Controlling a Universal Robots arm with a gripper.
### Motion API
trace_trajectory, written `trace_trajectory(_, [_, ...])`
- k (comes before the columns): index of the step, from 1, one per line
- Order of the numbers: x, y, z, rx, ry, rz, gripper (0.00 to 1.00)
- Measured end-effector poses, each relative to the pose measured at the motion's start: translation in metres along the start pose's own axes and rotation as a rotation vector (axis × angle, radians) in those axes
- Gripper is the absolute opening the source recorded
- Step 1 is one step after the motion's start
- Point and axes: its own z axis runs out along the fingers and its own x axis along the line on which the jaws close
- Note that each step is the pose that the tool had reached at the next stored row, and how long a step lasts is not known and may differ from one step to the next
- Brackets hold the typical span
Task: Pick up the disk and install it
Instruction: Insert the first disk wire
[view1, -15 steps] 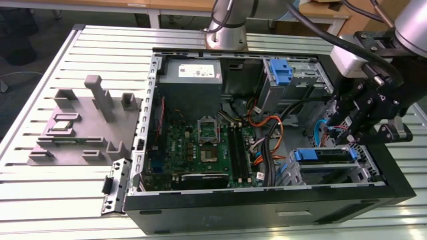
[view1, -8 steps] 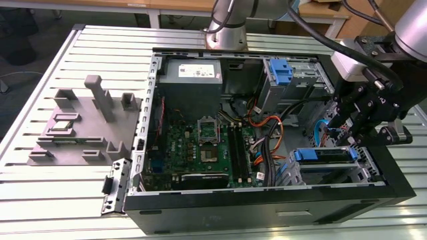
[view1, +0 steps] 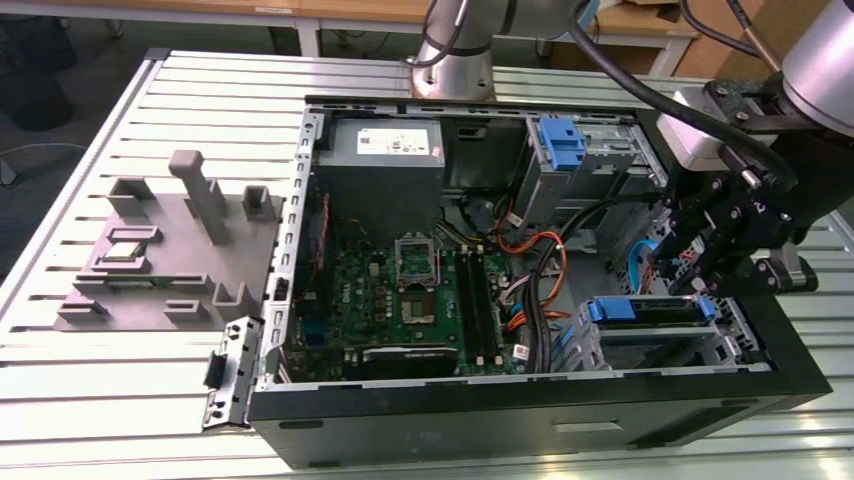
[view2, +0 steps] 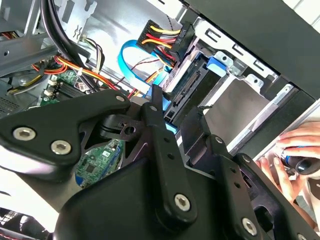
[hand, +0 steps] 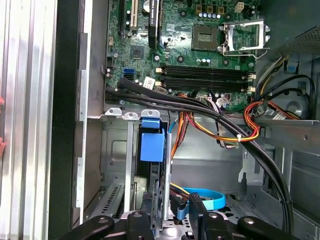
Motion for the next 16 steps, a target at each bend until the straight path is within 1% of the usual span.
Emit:
trace_trajectory(7, [0.0000, 0.0000, 0.0002, 0.0000, -0.0001, 0.000, 0.42])
trace_trajectory(8, [0.0000, 0.0000, 0.0002, 0.0000, -0.0001, 0.000, 0.41])
trace_trajectory(10, [0.0000, 0.0000, 0.0002, 0.0000, -0.0001, 0.000, 0.28])
trace_trajectory(11, [0.0000, 0.0000, 0.0003, 0.0000, -0.0002, 0.000, 0.28])
trace_trajectory(12, [0.0000, 0.0000, 0.0003, 0.0000, -0.0002, 0.000, 0.22])
trace_trajectory(13, [0.0000, 0.0000, 0.0003, 0.0000, -0.0002, 0.000, 0.22])
trace_trajectory(14, [0.0000, 0.0000, 0.0003, 0.0000, -0.0002, 0.000, 0.16])
trace_trajectory(16, [0.0000, 0.0000, 0.0003, 0.0000, -0.0002, 0.000, 0.16])
